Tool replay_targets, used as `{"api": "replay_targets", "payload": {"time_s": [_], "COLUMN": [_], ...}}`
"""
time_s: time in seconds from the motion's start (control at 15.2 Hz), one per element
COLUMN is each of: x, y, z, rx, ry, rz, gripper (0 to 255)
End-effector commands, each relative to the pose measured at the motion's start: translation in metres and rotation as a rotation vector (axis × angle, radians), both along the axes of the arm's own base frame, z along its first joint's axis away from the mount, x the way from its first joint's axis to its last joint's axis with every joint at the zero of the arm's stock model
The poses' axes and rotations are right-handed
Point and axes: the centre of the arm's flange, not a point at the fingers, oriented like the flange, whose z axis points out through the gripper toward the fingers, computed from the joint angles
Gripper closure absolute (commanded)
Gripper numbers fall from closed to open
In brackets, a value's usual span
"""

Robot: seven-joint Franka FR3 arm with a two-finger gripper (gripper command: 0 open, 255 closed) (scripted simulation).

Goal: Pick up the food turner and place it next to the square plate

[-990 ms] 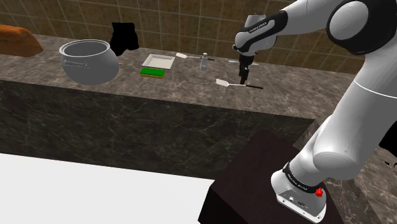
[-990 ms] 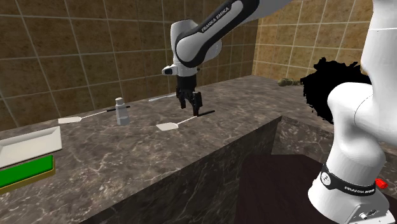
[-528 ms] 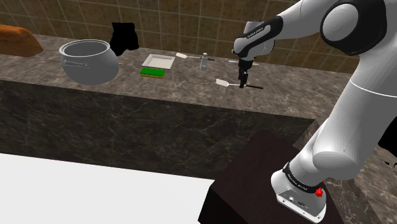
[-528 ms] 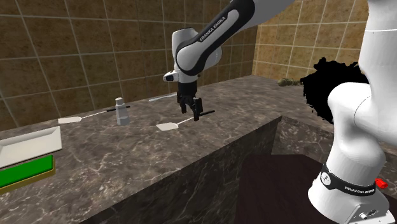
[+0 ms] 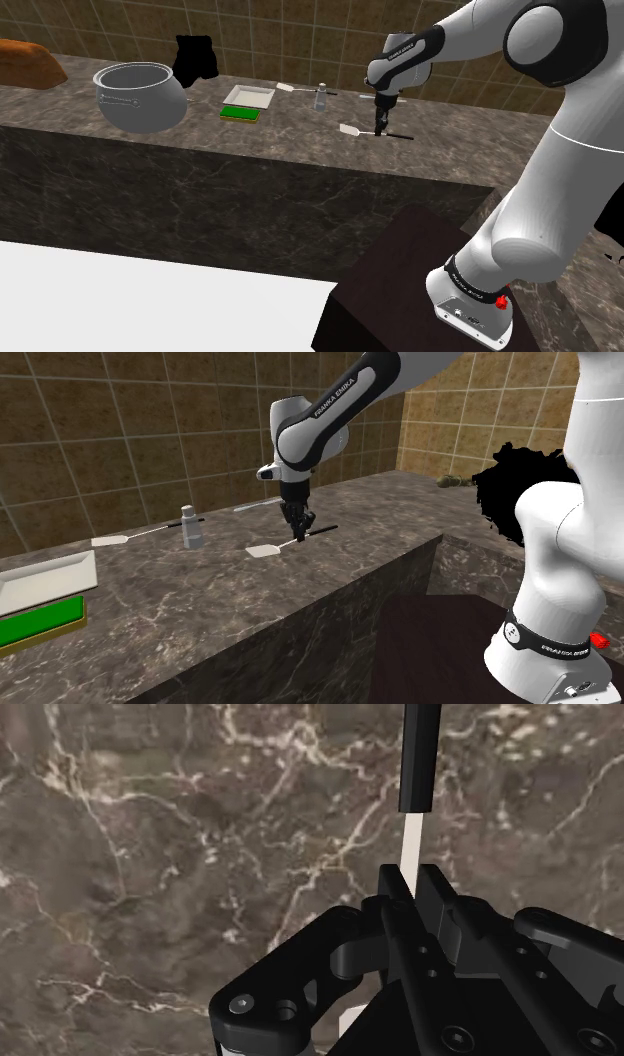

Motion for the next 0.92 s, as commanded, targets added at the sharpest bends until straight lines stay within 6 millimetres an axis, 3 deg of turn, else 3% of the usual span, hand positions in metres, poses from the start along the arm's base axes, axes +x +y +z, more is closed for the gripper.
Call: {"api": "replay_targets", "payload": {"time_s": [0.0,0.33,0.86], "x": [0.000,0.000,0.000], "y": [0.000,0.000,0.000], "z": [0.000,0.000,0.042], "rx": [0.000,0.000,0.000], "ry": [0.000,0.000,0.000], "rz": [0.000,0.000,0.000], "gripper": [255,255,255]}}
